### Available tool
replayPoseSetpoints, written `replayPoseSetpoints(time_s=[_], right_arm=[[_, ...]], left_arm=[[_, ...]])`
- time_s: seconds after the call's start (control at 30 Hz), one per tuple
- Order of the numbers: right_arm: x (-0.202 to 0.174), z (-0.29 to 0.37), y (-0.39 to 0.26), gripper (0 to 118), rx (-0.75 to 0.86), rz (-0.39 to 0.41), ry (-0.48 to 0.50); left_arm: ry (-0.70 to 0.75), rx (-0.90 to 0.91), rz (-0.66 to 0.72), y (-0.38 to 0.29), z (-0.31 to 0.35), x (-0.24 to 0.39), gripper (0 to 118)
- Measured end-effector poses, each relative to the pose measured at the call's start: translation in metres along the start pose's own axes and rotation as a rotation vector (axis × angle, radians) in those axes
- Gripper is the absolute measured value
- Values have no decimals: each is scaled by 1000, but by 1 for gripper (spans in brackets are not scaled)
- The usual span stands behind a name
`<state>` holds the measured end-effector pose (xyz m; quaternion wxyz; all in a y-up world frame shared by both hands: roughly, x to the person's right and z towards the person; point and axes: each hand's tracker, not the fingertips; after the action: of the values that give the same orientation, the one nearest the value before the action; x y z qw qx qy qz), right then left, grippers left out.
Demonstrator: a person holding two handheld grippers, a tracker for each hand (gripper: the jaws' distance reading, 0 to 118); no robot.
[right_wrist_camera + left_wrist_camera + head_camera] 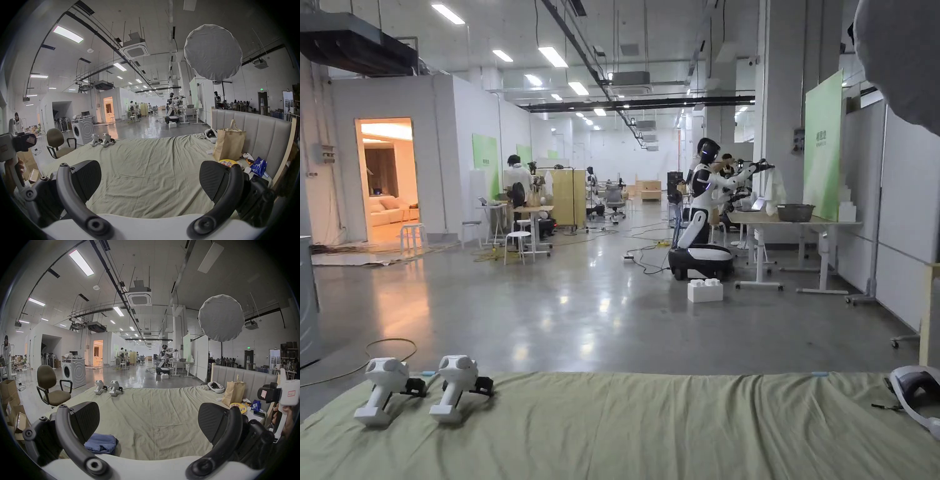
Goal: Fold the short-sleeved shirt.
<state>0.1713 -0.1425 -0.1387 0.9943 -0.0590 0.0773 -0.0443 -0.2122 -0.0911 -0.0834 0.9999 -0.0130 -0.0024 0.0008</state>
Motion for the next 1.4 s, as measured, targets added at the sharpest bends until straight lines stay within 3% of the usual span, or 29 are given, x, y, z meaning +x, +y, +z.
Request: replayPoseSetpoints(time_s=[0.6,0.83,0.97,1.1,1.17,1.4], right_arm=[[-6,-1,-1,118,-8,41,-2],[-4,-4,1,118,-44,18,14],[0,-6,6,118,-96,-65,46],[-13,-6,26,118,-174,-193,-65],[-23,-9,34,118,-218,-202,-144],[-32,-18,33,118,-315,-271,-238]], left_arm=[[-23,-26,3,-4,-1,2,118],[-14,-38,-22,-4,-2,5,118],[-20,-43,-24,-5,-1,6,118],[-30,-51,-7,-4,-3,6,118],[-30,-51,-16,-4,-4,9,118],[-53,-39,-24,-3,0,13,118]])
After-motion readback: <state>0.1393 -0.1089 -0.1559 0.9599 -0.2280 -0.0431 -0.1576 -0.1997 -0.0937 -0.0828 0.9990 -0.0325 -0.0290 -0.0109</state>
